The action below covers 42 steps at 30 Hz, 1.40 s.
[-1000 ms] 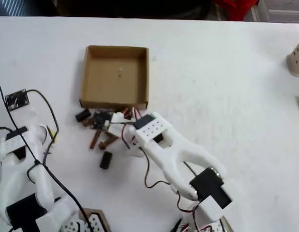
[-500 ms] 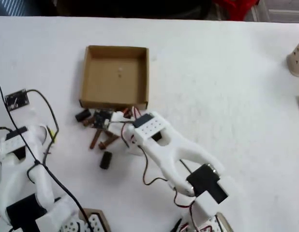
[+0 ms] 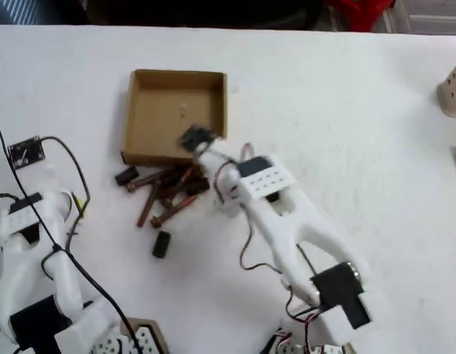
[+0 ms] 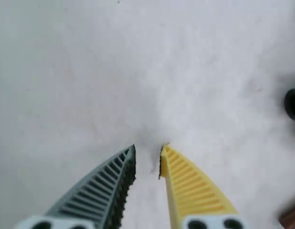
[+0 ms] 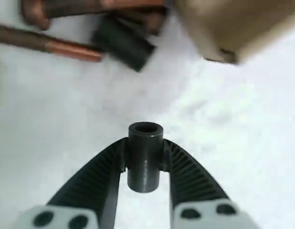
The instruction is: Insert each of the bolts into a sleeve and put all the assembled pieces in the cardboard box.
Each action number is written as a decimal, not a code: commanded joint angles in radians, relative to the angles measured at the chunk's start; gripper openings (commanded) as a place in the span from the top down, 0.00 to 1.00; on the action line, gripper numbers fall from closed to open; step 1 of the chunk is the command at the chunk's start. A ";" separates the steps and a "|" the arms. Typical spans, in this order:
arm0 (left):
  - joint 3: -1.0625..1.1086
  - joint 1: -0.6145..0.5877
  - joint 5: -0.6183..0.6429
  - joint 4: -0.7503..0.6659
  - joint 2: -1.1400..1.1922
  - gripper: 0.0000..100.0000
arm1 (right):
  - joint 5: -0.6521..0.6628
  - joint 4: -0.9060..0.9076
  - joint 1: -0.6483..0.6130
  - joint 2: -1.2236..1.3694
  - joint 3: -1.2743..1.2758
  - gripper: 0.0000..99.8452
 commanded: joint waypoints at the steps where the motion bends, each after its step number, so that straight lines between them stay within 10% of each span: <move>1: -0.040 0.022 0.005 -0.009 -0.001 0.88 | -0.147 0.010 0.193 -0.070 -0.017 0.98; 21: -0.236 0.570 -0.103 0.270 -0.104 0.88 | -0.157 -0.202 0.314 -0.030 0.080 0.98; 42: -0.532 0.630 -0.255 0.239 0.420 0.88 | -0.155 -0.232 0.306 -0.031 0.097 0.98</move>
